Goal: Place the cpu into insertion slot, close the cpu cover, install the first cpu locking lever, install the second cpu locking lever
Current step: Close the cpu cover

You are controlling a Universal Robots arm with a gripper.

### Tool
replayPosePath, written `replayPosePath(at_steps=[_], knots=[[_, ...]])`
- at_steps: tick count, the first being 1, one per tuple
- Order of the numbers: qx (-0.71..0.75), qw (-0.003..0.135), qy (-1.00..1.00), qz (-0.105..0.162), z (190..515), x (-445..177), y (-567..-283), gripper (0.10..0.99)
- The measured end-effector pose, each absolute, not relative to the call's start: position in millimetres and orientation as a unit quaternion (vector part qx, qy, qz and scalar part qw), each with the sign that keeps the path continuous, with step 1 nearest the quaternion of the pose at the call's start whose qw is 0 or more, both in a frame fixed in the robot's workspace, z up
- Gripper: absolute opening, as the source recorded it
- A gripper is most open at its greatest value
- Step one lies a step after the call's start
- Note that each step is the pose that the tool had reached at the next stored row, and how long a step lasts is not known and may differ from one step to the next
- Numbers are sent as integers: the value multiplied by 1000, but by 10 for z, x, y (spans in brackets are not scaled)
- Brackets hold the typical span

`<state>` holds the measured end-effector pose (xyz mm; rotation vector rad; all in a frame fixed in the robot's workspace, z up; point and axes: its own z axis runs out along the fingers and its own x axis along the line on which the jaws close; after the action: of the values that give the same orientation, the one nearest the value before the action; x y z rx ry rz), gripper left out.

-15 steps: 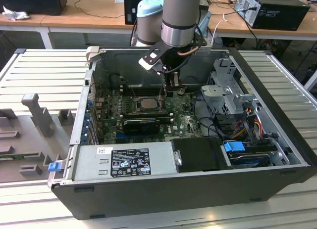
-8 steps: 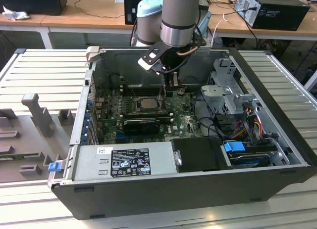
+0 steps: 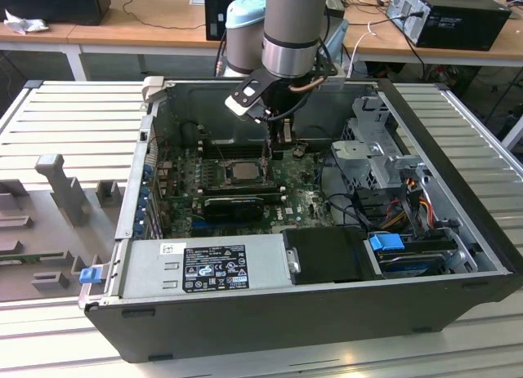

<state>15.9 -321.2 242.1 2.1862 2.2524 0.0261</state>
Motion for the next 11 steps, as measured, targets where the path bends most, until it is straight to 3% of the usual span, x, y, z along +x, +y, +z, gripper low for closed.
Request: replayPosePath(at_steps=[11], knots=[[696, 1, 718, 8, 2420, 81, -3212, 106]])
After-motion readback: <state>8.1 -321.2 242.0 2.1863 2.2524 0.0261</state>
